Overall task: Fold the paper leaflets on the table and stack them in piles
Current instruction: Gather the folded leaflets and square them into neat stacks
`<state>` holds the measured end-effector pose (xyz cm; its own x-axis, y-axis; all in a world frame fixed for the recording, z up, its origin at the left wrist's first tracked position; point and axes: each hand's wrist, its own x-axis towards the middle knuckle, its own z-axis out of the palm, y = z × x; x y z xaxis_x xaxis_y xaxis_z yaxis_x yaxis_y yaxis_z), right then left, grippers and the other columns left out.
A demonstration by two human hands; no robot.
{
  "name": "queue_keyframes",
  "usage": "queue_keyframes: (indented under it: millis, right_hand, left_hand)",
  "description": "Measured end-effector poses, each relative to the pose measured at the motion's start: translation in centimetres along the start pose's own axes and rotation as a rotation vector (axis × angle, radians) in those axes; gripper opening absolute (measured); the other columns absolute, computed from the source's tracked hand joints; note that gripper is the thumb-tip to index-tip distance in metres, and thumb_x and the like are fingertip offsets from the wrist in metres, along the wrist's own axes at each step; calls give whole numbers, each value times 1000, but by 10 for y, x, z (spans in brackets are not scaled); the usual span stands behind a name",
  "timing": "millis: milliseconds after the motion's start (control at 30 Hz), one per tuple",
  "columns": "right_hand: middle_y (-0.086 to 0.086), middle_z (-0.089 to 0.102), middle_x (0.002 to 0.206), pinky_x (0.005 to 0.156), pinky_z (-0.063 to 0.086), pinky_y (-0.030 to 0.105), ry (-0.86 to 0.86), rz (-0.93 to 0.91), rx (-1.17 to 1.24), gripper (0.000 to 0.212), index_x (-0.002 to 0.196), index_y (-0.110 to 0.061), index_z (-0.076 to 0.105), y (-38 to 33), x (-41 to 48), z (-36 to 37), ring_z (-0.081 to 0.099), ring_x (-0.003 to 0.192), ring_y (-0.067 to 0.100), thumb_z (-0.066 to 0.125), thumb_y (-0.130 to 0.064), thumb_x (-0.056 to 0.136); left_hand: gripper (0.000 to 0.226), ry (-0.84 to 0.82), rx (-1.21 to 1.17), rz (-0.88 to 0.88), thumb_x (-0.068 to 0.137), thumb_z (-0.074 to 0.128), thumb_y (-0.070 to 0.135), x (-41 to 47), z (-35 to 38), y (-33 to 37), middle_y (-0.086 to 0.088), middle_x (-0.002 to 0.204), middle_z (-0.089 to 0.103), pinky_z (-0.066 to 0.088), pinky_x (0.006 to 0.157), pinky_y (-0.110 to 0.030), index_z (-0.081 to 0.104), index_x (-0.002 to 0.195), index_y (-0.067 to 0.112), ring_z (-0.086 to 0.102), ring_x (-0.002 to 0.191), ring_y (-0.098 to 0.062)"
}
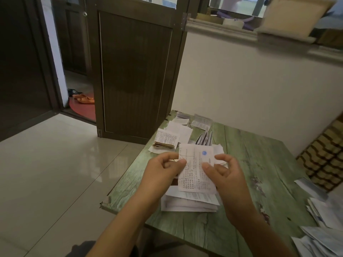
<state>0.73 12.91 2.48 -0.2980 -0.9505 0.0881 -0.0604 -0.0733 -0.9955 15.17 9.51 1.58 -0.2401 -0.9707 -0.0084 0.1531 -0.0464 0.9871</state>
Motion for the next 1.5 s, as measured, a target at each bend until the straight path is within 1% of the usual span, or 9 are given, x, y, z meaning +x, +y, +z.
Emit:
queue_keyframes:
  millis: [133,233,367,700,800,900,1067,1200,1500]
  right_hand:
    - [4,70,87,58,54,18,-40,-227,-126,12,94,-11,51,0,-3,-1,70,81,9,57,-2,87]
    - [-5,66,104,68,56,22,-185,-160,-180,29,107,-21,60,1,-3,-5,67,93,7,64,-5,83]
    - [-3,66,103,68,56,22,-144,-133,-176,39,112,-25,60,-1,1,-9,67,91,8,67,-4,80]
    - [-7,58,97,67,48,13,-156,-225,-607,11,80,-34,65,-4,9,-15,55,85,-5,73,-26,76]
    - [-3,63,98,74,54,23,-224,-82,-452,15,80,-20,67,-10,12,-17,61,88,5,75,-24,69]
    - [7,72,85,67,57,26,-356,79,-252,33,92,-9,64,-18,10,-19,70,78,17,70,-28,66]
    - [5,74,82,63,57,24,-260,88,-159,33,93,-10,65,-14,7,-13,71,76,18,63,-32,69]
    - [9,73,84,67,59,31,-141,52,-35,33,94,-5,65,-8,5,-8,71,78,23,65,-26,68]
    - [6,72,78,51,52,21,-155,130,-45,26,95,-6,67,-10,9,-8,67,65,15,53,-27,88]
  left_hand:
    - [21,83,-76,-11,88,61,15,-1,6,0,0,76,74,53,54,-17,61,109,14,70,68,-9]
    - [25,98,-88,12,88,61,14,-1,8,0,0,75,74,52,53,-17,57,112,19,70,67,-10]
    - [47,0,110,170,83,66,6,1,4,-2,-5,81,69,54,62,-17,50,120,30,66,70,-10]
    - [12,41,612,356,82,68,22,4,0,-3,15,94,50,42,72,-8,65,84,34,49,90,0]
    - [13,1,462,302,80,70,21,4,-2,-2,18,102,54,44,81,-11,65,76,33,52,98,1]
    - [10,-64,289,216,80,69,12,3,-2,1,-9,81,67,56,72,-29,66,82,22,65,75,-18]
    - [19,-33,37,93,82,67,10,1,0,3,-9,73,67,53,60,-18,63,100,15,66,67,-12]
    - [13,-174,-16,-38,86,63,15,-1,0,2,-4,73,70,56,62,-20,66,93,5,69,68,-13]
    - [7,-96,10,-11,86,61,5,-3,-1,5,0,68,72,52,51,-15,68,87,6,67,55,-8]
